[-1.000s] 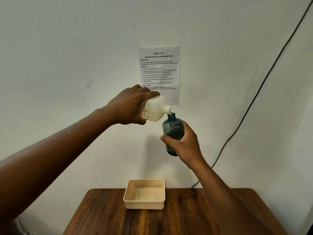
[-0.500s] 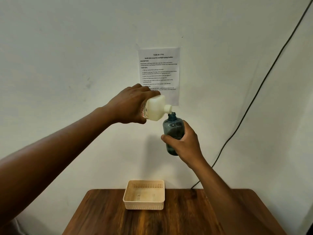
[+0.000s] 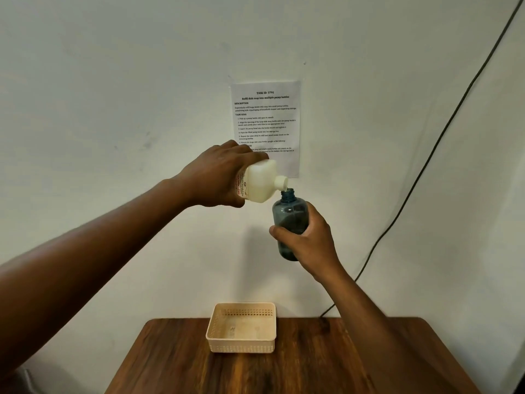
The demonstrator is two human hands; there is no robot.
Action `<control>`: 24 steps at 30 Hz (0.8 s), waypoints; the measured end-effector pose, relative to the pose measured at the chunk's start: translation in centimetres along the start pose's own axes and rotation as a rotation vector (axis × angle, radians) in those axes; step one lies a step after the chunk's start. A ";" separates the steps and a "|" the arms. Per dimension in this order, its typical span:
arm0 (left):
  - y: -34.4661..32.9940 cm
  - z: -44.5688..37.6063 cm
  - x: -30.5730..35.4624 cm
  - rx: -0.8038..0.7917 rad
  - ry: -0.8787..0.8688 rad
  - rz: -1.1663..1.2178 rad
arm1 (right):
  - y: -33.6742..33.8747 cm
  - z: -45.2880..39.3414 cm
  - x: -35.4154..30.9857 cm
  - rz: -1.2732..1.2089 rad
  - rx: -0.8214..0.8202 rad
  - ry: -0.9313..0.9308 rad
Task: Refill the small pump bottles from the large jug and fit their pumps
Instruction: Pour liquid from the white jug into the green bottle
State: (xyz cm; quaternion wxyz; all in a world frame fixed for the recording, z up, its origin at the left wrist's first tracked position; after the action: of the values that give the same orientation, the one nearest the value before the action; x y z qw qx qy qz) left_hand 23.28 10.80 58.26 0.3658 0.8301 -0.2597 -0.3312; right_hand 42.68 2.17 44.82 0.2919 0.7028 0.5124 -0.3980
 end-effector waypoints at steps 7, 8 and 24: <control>0.2 -0.4 0.1 -0.006 -0.005 -0.009 | 0.2 -0.1 -0.1 0.001 0.004 0.009; 0.2 -0.4 0.0 -0.006 -0.005 -0.010 | 0.2 -0.2 -0.1 0.001 0.004 0.010; 0.6 -0.8 -0.1 -0.023 0.006 -0.028 | 0.2 -0.5 -0.2 -0.004 0.011 0.004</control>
State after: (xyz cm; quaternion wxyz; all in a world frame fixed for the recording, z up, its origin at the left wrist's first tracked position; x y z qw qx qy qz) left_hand 23.72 10.88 59.14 0.3714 0.8304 -0.2432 -0.3368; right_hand 42.99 2.46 45.23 0.2860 0.7043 0.5120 -0.4000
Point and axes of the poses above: each hand's wrist, its own z-axis away from the middle knuckle, its own y-axis out of the back of the hand, x = y × z, the point moved 1 cm from there along -z, towards the middle knuckle, and after that the axes turned 8 degrees about -z, right-handed, at the moved point
